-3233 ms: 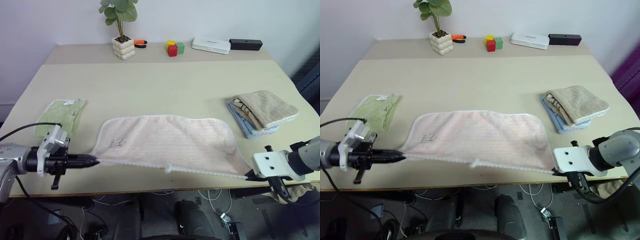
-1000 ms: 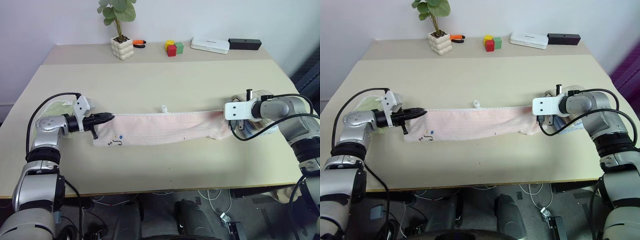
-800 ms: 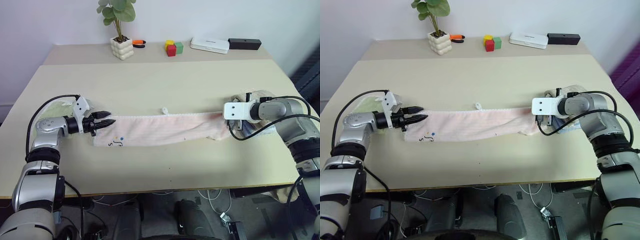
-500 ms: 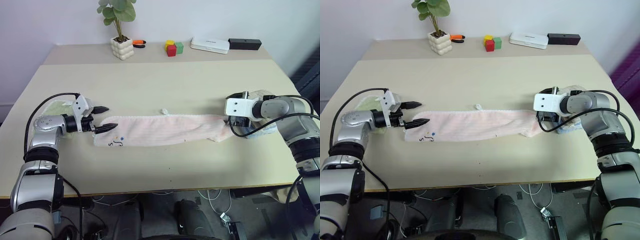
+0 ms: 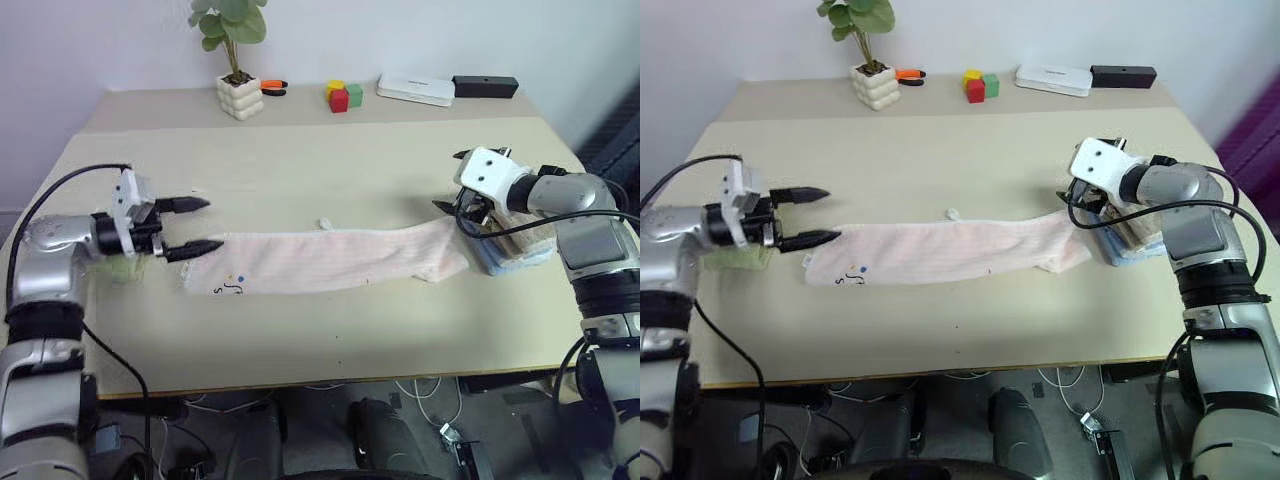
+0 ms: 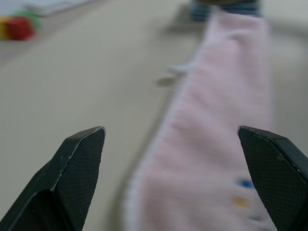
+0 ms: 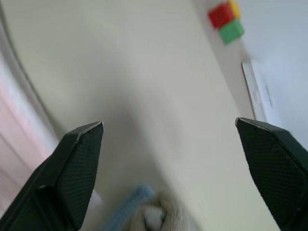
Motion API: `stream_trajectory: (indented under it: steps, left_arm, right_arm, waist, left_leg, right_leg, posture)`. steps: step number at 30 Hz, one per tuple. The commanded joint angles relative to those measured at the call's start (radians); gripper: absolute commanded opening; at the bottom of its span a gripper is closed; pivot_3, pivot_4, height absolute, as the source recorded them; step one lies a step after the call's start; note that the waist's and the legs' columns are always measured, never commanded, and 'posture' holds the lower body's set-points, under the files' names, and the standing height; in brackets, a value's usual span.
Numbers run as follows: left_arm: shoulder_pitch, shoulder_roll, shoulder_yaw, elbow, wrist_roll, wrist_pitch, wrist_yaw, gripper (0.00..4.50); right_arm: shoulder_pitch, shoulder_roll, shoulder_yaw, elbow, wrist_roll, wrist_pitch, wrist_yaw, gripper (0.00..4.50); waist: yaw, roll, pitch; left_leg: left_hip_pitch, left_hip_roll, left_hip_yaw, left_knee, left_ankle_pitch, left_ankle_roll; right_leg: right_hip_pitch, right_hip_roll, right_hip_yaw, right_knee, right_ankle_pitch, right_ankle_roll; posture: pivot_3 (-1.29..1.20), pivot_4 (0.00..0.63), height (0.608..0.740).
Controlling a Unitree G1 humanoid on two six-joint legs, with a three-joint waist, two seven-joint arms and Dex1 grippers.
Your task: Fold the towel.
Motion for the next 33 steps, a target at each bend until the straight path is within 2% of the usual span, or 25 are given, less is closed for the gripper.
stream_trajectory:
  steps: [1, 5, 7, 17, 22, 25, 31, 33]
  left_arm:
    - [0.079, 0.067, 0.011, -0.144, -0.027, 0.015, -0.057, 4.5]
    - [0.105, 0.099, -0.032, -0.074, 0.132, -0.218, -0.02, 4.5]
    - [0.095, 0.092, -0.044, -0.047, 0.162, -0.261, 0.009, 4.5]
    - [0.037, 0.044, -0.175, 0.132, 0.372, -0.501, 0.178, 4.5]
    - [0.001, 0.014, -0.214, 0.203, 0.427, -0.517, 0.244, 4.5]
    - [-0.006, 0.006, -0.234, 0.217, 0.434, -0.523, 0.246, 3.21]
    - [-0.01, 0.008, -0.237, 0.211, 0.401, -0.491, 0.223, 0.18]
    - [-0.003, 0.018, -0.231, 0.206, 0.38, -0.502, 0.201, 0.06]
  right_arm:
    - [0.08, 0.012, -0.113, -0.241, 0.26, 0.193, 0.105, 4.47]
    - [0.181, 0.004, -0.197, -0.439, 0.487, 0.428, 0.143, 4.47]
    - [0.205, -0.005, -0.213, -0.491, 0.545, 0.497, 0.141, 4.47]
    - [0.251, -0.022, -0.19, -0.585, 0.576, 0.546, 0.114, 4.47]
    - [0.261, -0.027, -0.186, -0.588, 0.572, 0.539, 0.111, 4.47]
    - [0.259, -0.026, -0.186, -0.593, 0.574, 0.538, 0.108, 4.5]
    - [0.311, -0.066, -0.173, -0.591, 0.541, 0.512, 0.132, 4.5]
    - [0.339, -0.083, -0.173, -0.583, 0.529, 0.495, 0.139, 4.5]
  waist:
    - [0.007, 0.0, 0.0]
    - [0.024, 0.0, 0.0]
    - [0.029, 0.0, 0.0]
    - [0.035, 0.0, 0.0]
    - [0.037, 0.0, 0.0]
    - [0.037, 0.002, -0.001]
    - [0.038, 0.002, -0.002]
    - [0.036, 0.002, -0.002]
  left_leg:
    - [0.0, 0.0, 0.0, 0.0, 0.0, 0.0]
    - [0.001, 0.0, -0.001, 0.002, 0.0, 0.0]
    - [0.001, 0.0, 0.0, 0.003, 0.0, 0.0]
    - [0.0, 0.0, 0.0, 0.002, 0.0, 0.0]
    - [0.001, 0.0, 0.0, 0.002, 0.0, 0.0]
    - [0.001, 0.0, 0.0, 0.002, 0.0, 0.0]
    - [0.001, 0.0, 0.0, 0.002, 0.0, 0.0]
    - [0.001, 0.0, 0.0, 0.002, 0.0, 0.0]
  right_leg:
    - [0.0, 0.0, 0.0, 0.0, 0.0, 0.0]
    - [0.001, 0.0, -0.002, 0.001, -0.001, -0.001]
    - [0.002, -0.001, -0.001, 0.001, -0.002, -0.004]
    - [0.001, 0.0, -0.001, 0.0, -0.001, -0.002]
    - [0.001, 0.0, -0.001, 0.001, -0.001, -0.002]
    - [0.002, 0.0, -0.001, 0.001, -0.001, -0.001]
    - [0.002, 0.0, -0.002, 0.001, -0.001, -0.001]
    - [0.002, 0.0, -0.001, 0.001, -0.001, -0.001]
  posture:
    - [0.0, 0.15, 0.74]
    - [0.0, 0.15, 0.74]
    - [0.0, 0.15, 0.74]
    - [0.0, 0.15, 0.74]
    - [0.0, 0.15, 0.74]
    - [0.0, 0.15, 0.74]
    - [0.0, 0.15, 0.74]
    - [0.0, 0.15, 0.74]
